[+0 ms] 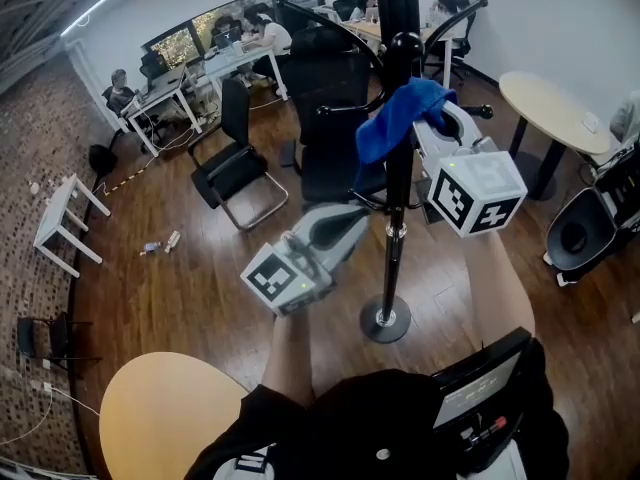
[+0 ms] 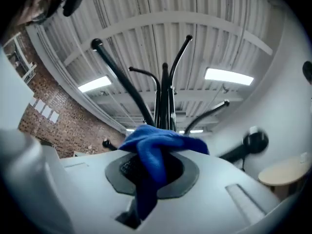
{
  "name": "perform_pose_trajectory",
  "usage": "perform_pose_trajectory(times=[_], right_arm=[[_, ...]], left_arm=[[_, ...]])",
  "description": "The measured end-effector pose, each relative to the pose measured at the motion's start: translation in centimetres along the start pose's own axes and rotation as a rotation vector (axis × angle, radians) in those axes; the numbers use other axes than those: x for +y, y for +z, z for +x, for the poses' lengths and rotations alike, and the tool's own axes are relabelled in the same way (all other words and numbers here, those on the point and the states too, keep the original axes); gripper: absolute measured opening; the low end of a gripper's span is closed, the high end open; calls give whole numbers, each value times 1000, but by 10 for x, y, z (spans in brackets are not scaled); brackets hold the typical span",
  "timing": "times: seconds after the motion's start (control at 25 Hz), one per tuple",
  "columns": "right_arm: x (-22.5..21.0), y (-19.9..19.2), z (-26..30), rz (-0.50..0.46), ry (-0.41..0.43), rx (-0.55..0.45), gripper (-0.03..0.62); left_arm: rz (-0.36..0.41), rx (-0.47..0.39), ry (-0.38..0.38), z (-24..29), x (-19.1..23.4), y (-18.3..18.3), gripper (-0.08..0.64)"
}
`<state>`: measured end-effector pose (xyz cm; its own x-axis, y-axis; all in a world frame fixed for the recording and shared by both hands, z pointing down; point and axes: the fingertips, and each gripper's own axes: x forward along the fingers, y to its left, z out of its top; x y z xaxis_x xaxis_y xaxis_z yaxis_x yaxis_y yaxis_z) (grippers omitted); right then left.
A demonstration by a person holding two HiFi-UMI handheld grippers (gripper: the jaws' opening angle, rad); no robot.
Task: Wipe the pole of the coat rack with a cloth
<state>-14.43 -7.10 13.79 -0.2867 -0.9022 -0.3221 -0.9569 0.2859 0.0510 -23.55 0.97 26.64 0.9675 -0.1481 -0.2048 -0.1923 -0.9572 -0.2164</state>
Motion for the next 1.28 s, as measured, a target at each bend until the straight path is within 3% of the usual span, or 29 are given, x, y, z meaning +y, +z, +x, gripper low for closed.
perform_pose_trajectory(times=[0.2, 0.4, 0.52, 0.6, 0.68, 0.76, 0.84, 1.0, 1.12, 1.28], right_arm=[[-11, -105, -26, 77, -34, 158, 31], [10, -274, -84, 186, 0, 540, 29], [33, -312, -105, 238, 31, 625, 29], [41, -304, -117, 380, 67, 637, 29], [62, -291, -127, 517, 158, 652, 29], [77, -284, -128, 550, 220, 662, 29], [70, -293, -119, 494, 169, 665, 29], [24, -297, -92, 362, -38, 602, 29], [14, -227, -65, 279, -18, 436, 29], [12, -87, -25, 182, 28, 167, 29]], left_arm=[[-27, 26, 4, 2, 1, -13, 0], [-44, 50, 8, 2, -1, -31, 0], [-51, 39, 15, 7, 3, -26, 0], [-46, 43, 9, 9, 0, -27, 0], [-41, 44, 11, 4, 0, -28, 0], [-37, 35, 20, -2, 3, -25, 0], [-34, 24, 26, -5, 7, -21, 0], [-27, 32, 30, -6, 9, -19, 0], [-18, 34, 34, -7, 7, -18, 0], [-4, 20, 33, -7, 4, -8, 0]])
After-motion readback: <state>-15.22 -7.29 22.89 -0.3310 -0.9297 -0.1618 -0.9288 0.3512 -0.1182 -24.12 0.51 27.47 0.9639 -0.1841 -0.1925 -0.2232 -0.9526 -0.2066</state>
